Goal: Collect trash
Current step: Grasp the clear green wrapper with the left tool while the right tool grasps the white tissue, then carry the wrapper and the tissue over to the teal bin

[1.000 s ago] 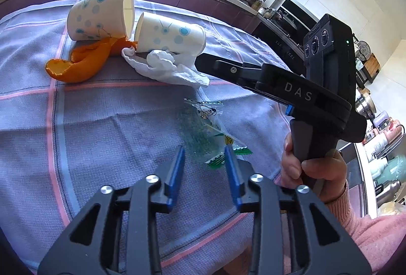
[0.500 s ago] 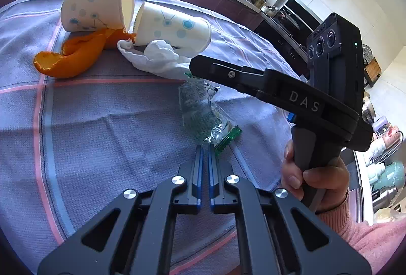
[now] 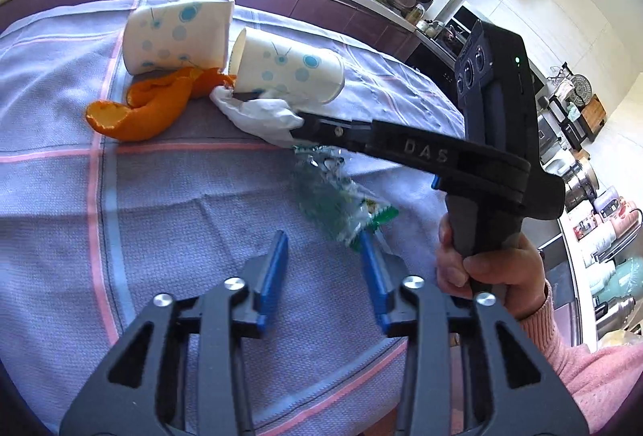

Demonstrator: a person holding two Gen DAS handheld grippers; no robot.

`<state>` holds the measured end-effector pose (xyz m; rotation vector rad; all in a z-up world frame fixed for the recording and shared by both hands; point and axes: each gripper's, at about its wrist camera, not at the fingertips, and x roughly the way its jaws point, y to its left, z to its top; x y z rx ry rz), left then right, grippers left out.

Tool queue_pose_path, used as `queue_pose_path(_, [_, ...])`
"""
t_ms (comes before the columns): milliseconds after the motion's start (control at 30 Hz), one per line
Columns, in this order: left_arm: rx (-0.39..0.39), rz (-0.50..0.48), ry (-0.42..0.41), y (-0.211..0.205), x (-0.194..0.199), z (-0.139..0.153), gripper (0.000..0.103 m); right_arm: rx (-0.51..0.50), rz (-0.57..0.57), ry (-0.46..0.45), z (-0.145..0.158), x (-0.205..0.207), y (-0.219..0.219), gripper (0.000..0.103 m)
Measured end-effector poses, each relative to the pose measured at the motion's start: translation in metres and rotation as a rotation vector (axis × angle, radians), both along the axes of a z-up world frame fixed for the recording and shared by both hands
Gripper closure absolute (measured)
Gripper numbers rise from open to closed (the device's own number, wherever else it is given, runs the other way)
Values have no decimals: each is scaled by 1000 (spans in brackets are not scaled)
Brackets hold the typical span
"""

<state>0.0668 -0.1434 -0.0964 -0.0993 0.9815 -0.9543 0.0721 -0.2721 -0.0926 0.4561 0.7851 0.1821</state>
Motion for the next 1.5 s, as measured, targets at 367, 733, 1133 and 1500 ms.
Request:
queue_pose_path(367, [-9,-21,12,-10,5,3,50,48,23,-66,6,-26,0,96])
queue_pose_path(733, [-21,-21,30,-14,5,-2,97,71,68,-63,6,-27,14,96])
queue_pose_path(1133, [-45,23,-20,19,-3,12,102,88,63,-112,20,-31,16,96])
queue_pose_path(1500, [-53,168,-70,99,-7,31,102,108,115,-146,35,-24,38,96])
